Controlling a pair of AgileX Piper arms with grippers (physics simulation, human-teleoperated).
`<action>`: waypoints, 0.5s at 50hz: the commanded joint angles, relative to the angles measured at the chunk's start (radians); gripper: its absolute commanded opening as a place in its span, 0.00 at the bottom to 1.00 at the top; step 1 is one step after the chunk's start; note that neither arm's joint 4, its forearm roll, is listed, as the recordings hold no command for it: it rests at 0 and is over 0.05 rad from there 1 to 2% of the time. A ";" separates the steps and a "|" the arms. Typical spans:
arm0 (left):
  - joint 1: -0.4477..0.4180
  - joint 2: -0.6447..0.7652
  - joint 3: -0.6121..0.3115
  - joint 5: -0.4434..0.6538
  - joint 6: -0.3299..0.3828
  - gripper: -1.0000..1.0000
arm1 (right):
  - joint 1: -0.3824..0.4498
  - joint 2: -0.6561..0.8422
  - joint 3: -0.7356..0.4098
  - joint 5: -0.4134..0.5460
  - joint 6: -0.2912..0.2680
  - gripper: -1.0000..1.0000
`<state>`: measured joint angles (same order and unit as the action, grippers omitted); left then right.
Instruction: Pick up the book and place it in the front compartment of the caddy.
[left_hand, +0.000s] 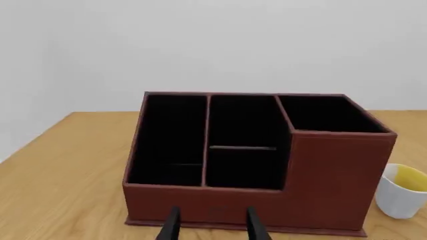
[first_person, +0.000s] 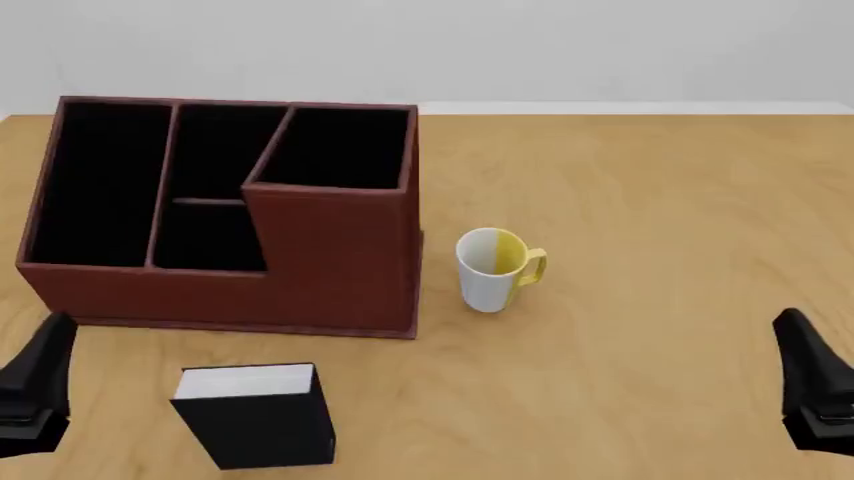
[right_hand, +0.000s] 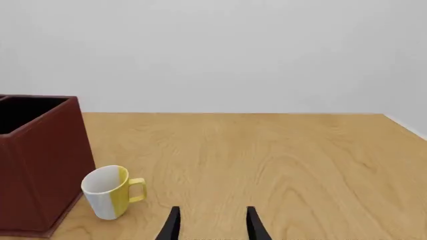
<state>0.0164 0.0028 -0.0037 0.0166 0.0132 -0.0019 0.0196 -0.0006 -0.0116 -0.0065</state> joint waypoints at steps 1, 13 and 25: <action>-0.052 0.004 -0.017 -0.001 -0.045 1.00 | -0.014 0.068 0.000 -0.045 0.034 1.00; -0.273 0.085 -0.146 0.000 -0.146 1.00 | -0.012 0.096 0.000 -0.059 0.060 1.00; -0.562 0.418 -0.488 0.050 0.095 1.00 | 0.023 0.111 0.000 -0.062 0.062 1.00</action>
<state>-0.3177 0.2126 -0.2709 0.0071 0.0079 0.0020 0.1146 -0.0006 -0.0673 0.0490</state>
